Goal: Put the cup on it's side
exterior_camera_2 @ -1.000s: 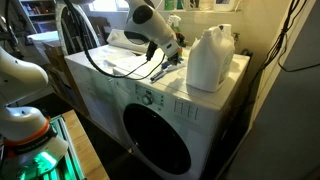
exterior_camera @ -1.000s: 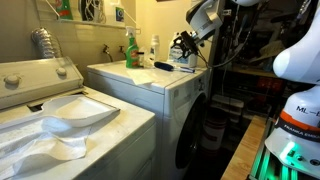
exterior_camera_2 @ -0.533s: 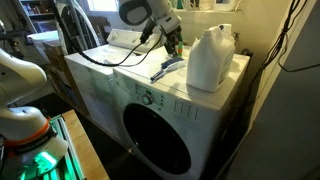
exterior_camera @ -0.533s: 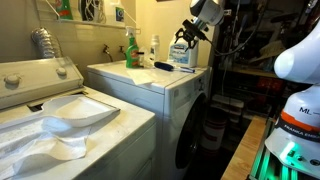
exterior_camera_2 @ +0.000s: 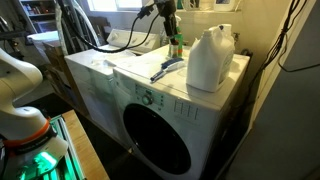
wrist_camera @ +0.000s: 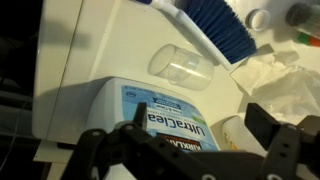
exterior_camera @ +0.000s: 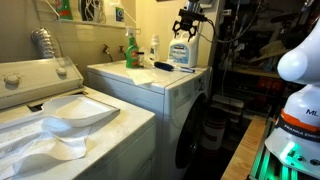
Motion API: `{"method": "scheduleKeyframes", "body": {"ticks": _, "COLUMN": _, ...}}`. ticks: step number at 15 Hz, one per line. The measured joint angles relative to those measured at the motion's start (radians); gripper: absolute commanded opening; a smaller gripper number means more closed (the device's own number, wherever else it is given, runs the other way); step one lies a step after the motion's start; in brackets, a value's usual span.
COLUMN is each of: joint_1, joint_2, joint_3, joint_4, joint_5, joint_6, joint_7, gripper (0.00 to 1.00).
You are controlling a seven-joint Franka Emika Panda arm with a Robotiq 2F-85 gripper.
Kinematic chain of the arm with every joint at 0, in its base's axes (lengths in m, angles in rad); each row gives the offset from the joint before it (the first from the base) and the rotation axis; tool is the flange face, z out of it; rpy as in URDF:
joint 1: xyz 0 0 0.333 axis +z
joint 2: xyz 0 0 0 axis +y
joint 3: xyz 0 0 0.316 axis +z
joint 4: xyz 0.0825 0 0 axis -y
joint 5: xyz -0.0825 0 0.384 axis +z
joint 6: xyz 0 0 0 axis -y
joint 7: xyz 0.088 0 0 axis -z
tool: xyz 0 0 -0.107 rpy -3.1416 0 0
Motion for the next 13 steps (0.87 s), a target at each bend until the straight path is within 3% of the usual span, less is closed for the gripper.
{"method": "scheduleKeyframes", "body": {"ticks": 5, "joint_1": 0.366, "joint_2": 0.114, "joint_3": -0.319, "joint_4": 0.171, "joint_5": 0.006, "joint_6": -0.165, "joint_7": -0.22, "gripper": 1.0}}
{"method": "scheduleKeyframes", "body": {"ticks": 7, "joint_1": 0.474, "joint_2": 0.148, "joint_3": -0.42, "joint_4": 0.222, "joint_5": 0.037, "joint_6": -0.212, "joint_7": -0.332, "gripper": 1.0}}
{"method": "scheduleKeyframes", "body": {"ticks": 10, "joint_1": 0.556, "joint_2": 0.174, "joint_3": -0.508, "joint_4": 0.264, "joint_5": 0.127, "joint_6": -0.233, "joint_7": -0.521, "gripper": 1.0}}
{"method": "scheduleKeyframes", "body": {"ticks": 13, "joint_1": 0.576, "joint_2": 0.177, "joint_3": -0.536, "joint_4": 0.272, "joint_5": 0.165, "joint_6": -0.234, "joint_7": -0.599, "gripper": 1.0}}
